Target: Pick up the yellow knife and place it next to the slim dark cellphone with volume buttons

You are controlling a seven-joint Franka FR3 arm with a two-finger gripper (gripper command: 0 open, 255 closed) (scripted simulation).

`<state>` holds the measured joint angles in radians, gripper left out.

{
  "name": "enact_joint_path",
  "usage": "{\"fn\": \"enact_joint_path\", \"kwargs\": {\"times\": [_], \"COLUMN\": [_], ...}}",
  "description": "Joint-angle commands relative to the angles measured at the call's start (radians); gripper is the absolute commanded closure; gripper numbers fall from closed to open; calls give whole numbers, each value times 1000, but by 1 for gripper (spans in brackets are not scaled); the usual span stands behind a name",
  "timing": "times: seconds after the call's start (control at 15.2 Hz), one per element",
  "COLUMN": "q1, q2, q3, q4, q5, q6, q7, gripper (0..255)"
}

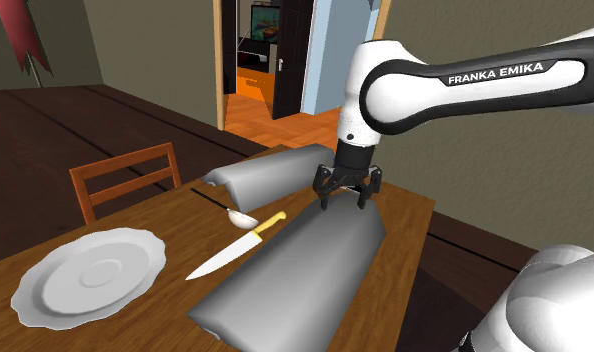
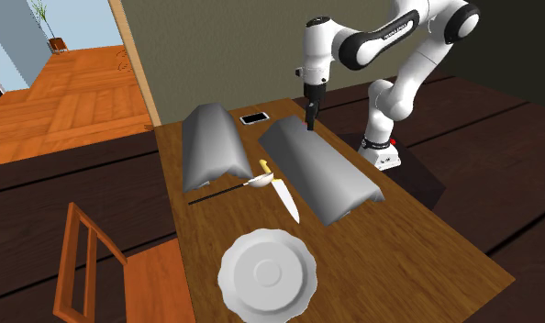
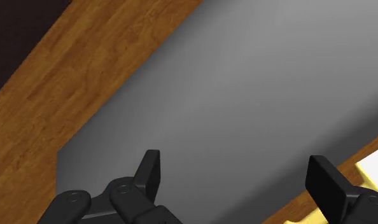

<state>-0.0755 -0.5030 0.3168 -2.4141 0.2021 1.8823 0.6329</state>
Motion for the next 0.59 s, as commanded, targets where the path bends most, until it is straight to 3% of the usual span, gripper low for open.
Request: {"fn": "enact_joint_path", "kwargs": {"times": [0.0, 0.26, 0.53], "q1": [-21, -67, -102], "q2": [72, 236, 420], "q3": [55, 150, 214], "q4": [41, 134, 253], "q5": [1, -42, -137], "q6": [40, 113, 162], "q7": [138, 399, 673], "gripper": [0, 0, 0]}}
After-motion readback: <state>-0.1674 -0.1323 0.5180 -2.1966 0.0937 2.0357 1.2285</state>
